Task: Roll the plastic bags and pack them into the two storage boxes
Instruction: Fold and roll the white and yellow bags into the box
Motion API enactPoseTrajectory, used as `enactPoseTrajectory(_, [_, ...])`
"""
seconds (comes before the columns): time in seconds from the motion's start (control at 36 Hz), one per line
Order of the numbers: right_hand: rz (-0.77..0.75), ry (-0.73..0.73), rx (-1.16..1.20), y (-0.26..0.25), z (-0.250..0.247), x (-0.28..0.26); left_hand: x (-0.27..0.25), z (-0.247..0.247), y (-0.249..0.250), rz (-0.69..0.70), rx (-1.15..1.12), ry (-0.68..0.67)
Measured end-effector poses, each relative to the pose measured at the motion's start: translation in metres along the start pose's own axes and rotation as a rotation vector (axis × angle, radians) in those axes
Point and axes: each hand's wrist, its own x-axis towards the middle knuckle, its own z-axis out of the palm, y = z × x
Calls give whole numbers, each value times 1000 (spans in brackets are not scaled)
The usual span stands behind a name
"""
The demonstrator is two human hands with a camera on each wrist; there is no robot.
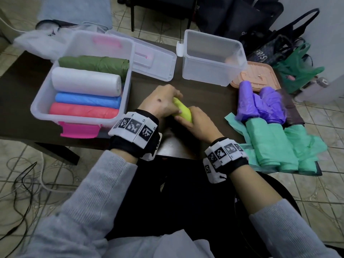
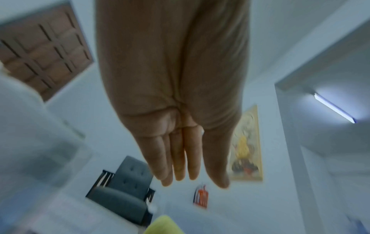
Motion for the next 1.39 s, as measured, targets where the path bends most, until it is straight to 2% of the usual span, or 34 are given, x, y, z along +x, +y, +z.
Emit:
enactPoseTrajectory(0.08, [-29, 92, 115, -13, -8, 3, -21, -27, 13, 54, -118, 155])
enactPoseTrajectory(0.19, [-151, 150, 206, -46, -24, 8, -55, -66, 4, 20, -185, 457])
enactPoseTrajectory(0.33, [-348, 201, 247, -104, -30, 13, -100, -104, -48, -202, -80, 772])
enactPoseTrajectory(0.42, [-494, 220, 224, -140, -28, 16, -120, -112, -84, -363, -110, 942])
enactPoseTrajectory(0.5, [-627, 182, 129, -173, -23, 18, -131, -113, -104, -524, -185, 935])
enactPoseTrajectory(0.61, [-724, 108, -89, -204, -11, 20, -134, -111, -122, -681, -406, 824])
enactPoseTrajectory(0.72, [-735, 74, -444, -218, 1, 24, -133, -108, -125, -696, -602, 756])
enactPoseTrajectory(0.81, [-742, 53, -541, -221, 6, 24, -130, -106, -123, -666, -665, 743])
enactPoseTrajectory(0.94, [-736, 53, -478, -221, 12, 20, -125, -104, -120, -638, -702, 726])
enactPoseTrajectory(1.11, [-753, 164, -448, -217, 15, 16, -121, -98, -117, -547, -737, 735])
enactPoseTrajectory(1.25, [-668, -28, -401, -214, 23, 18, -118, -95, -124, -552, -720, 751])
enactPoseTrajectory(1.39, [-629, -92, -396, -218, 21, 27, -113, -95, -121, -632, -670, 814])
